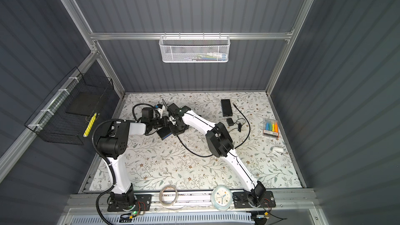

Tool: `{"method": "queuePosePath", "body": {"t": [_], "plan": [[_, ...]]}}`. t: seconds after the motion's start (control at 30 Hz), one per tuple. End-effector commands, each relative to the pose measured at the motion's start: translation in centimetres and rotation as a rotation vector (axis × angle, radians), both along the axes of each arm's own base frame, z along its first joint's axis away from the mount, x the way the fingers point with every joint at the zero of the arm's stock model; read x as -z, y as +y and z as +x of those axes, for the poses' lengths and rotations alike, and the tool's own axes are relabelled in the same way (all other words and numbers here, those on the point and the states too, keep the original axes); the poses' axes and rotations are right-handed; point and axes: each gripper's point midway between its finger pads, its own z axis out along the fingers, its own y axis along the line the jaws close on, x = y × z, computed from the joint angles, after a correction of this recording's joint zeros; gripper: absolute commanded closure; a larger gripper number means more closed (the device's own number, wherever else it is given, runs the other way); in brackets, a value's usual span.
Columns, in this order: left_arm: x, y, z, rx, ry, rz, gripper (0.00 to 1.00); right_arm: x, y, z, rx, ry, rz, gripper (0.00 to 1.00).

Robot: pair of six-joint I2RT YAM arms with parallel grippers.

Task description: Insert the plug into the switch port

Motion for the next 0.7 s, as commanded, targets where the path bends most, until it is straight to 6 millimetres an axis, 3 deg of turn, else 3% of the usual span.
{"method": "queuePosePath", "body": {"t": [0.0, 0.13, 0.4, 0.67], "plan": [[6.9, -4.9, -11.4, 0.191, 0.445, -0.041, 0.77, -7.4, 5.5, 7.8, 0.064, -0.333, 0.302, 1.0], [7.1, -5.1, -11.6, 0.195, 0.449, -0.043, 0.77, -8.1, 5.4, 8.2, 0.08, -0.356, 0.303, 1.0], [7.2, -5.0, -12.1, 0.197, 0.452, -0.052, 0.78, -7.6, 5.4, 8.9, 0.118, -0.365, 0.305, 1.0], [7.6, -4.6, -11.7, 0.176, 0.453, -0.05, 0.78, -6.9, 4.2, 7.8, 0.095, -0.354, 0.258, 1.0]]}}
